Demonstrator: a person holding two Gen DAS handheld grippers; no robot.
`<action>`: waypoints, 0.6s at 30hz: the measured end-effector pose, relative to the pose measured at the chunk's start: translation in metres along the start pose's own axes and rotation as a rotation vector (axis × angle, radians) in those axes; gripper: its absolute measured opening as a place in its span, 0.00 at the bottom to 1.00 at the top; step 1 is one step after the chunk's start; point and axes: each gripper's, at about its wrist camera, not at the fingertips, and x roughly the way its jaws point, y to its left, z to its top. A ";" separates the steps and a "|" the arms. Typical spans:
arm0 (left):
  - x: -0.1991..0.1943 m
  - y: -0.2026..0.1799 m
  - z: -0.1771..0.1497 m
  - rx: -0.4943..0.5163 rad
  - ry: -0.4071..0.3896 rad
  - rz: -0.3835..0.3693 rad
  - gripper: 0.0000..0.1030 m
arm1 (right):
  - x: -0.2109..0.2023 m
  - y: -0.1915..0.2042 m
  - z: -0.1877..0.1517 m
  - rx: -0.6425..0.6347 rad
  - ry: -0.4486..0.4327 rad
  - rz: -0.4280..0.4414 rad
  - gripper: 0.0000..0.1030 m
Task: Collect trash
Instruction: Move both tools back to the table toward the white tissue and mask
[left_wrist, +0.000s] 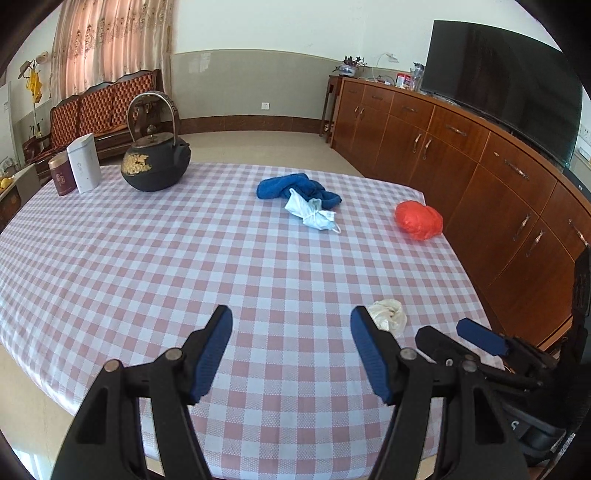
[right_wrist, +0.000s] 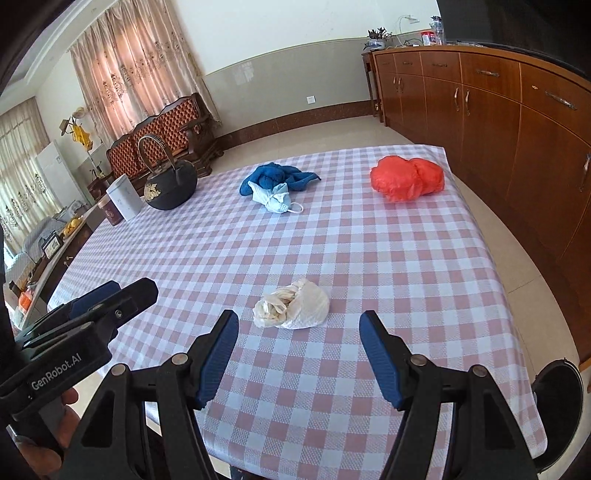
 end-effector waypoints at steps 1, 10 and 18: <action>0.003 0.002 0.000 0.000 0.003 0.003 0.66 | 0.007 0.001 0.001 0.002 0.010 0.003 0.68; 0.028 0.015 0.006 -0.024 0.038 -0.005 0.66 | 0.055 0.008 0.006 -0.019 0.068 -0.003 0.68; 0.054 0.005 0.020 -0.015 0.064 -0.033 0.66 | 0.073 0.000 0.007 -0.058 0.079 -0.046 0.24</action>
